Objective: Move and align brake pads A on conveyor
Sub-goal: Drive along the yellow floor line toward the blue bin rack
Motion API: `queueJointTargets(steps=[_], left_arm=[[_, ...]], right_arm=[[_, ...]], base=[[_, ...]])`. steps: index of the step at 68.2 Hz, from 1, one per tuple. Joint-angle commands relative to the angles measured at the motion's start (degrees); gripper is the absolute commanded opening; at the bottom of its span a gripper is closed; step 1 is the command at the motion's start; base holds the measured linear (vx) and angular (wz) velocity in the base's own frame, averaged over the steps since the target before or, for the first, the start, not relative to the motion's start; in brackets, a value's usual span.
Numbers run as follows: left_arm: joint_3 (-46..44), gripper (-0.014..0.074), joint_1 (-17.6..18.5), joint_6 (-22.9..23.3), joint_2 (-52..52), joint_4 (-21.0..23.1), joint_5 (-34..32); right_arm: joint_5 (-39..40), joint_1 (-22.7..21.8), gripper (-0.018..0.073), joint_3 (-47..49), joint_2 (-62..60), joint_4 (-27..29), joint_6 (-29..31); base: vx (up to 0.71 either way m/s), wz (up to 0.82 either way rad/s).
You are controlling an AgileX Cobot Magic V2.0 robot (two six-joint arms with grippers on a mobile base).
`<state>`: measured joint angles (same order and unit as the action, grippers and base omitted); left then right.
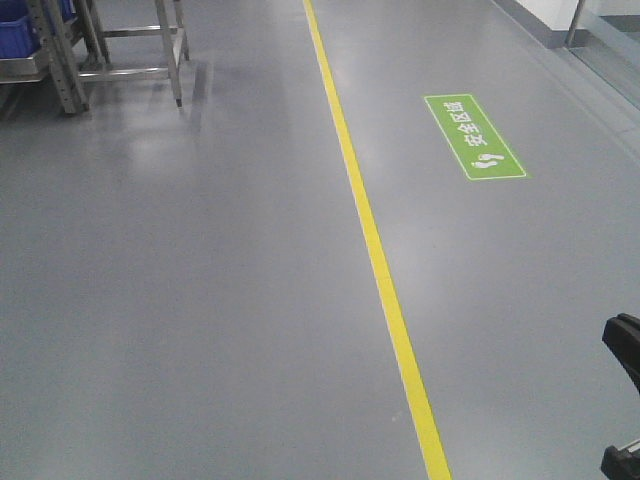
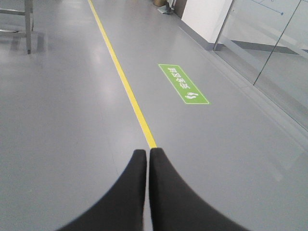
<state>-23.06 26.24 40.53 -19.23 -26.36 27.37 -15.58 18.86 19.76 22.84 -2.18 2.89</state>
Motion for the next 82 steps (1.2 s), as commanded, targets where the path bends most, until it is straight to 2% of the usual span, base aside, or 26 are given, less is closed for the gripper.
queueJointTargets(steps=[1, 82], left_arm=[[-1.4, -0.0006, 0.2, 0.4, -0.4, -0.8, -3.4], [-1.4, -0.0006, 0.2, 0.4, -0.4, -0.8, -3.5]], right_arm=[[4.3, -0.1, -0.0006, 1.5, 0.3, -0.7, 0.5], [4.3, -0.1, -0.0006, 1.5, 0.3, -0.7, 0.5]], base=[[0.43, -0.13], [0.51, -0.01]])
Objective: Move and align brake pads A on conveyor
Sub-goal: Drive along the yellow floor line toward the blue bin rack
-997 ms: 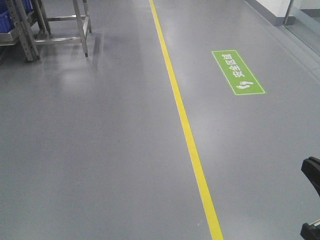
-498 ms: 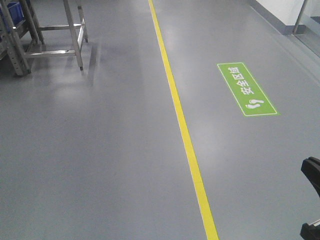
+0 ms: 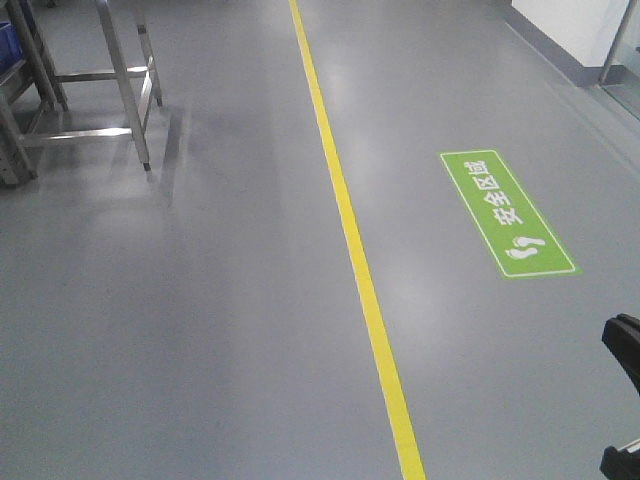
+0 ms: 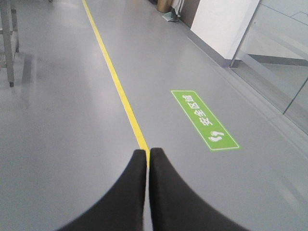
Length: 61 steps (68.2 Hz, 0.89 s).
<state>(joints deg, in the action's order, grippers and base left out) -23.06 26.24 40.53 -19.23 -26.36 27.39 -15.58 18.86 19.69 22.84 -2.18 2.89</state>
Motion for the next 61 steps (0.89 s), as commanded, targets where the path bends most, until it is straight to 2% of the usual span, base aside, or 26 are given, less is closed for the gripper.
queueJointTargets(steps=[1, 61], left_arm=[[-1.4, -0.0006, 0.2, 0.4, -0.4, -0.8, -3.5], [-1.4, -0.0006, 0.2, 0.4, -0.4, -0.8, -3.5]], right_arm=[[4.3, -0.1, -0.0006, 1.6, 0.3, -0.7, 0.5], [4.3, -0.1, -0.0006, 1.6, 0.3, -0.7, 0.5]], base=[[0.51, 0.01], [0.53, -0.01]])
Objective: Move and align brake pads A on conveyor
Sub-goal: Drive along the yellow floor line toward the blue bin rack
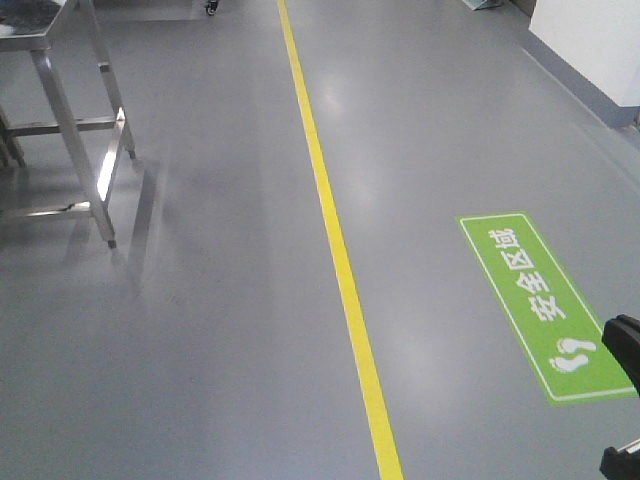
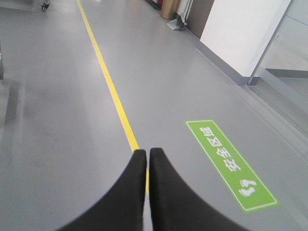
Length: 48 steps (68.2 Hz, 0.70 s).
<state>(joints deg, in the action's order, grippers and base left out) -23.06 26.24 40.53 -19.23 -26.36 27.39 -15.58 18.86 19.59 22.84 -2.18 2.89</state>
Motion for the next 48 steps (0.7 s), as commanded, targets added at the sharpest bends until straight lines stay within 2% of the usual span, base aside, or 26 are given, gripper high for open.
queueJointTargets(steps=[1, 48], left_arm=[[-1.4, -0.0006, 0.2, 0.4, -0.4, -0.8, -3.5], [-1.4, -0.0006, 0.2, 0.4, -0.4, -0.8, -3.5]], right_arm=[[4.3, -0.1, -0.0006, 1.7, 0.3, -0.7, 0.5], [4.3, -0.1, -0.0006, 1.7, 0.3, -0.7, 0.5]], base=[[0.57, -0.05], [0.6, 0.0]])
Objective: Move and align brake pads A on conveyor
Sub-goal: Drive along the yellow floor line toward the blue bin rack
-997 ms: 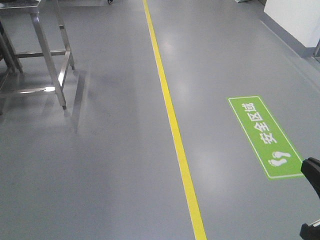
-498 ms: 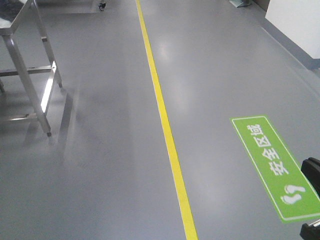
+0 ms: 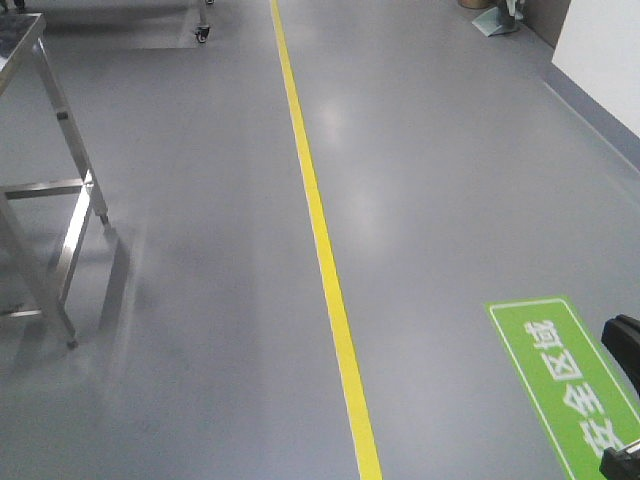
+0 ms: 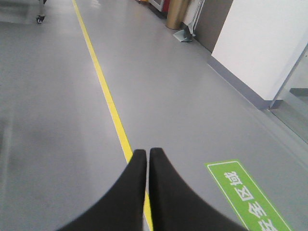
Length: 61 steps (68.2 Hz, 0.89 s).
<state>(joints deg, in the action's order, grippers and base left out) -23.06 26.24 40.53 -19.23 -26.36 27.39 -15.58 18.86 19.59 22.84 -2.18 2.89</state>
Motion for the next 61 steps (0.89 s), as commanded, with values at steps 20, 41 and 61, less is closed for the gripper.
queueJointTargets(steps=[20, 41, 61], left_arm=[[-1.4, -0.0006, 0.2, 0.4, -0.4, -0.8, -3.5], [-1.4, -0.0006, 0.2, 0.4, -0.4, -0.8, -3.5], [-1.4, -0.0006, 0.2, 0.4, -0.4, -0.8, -3.5]], right_arm=[[4.3, -0.1, -0.0006, 1.7, 0.3, -0.7, 0.5], [4.3, -0.1, -0.0006, 1.7, 0.3, -0.7, 0.5], [4.3, -0.1, -0.0006, 1.7, 0.3, -0.7, 0.5]], base=[[0.6, 0.03], [0.58, 0.03], [0.56, 0.03]])
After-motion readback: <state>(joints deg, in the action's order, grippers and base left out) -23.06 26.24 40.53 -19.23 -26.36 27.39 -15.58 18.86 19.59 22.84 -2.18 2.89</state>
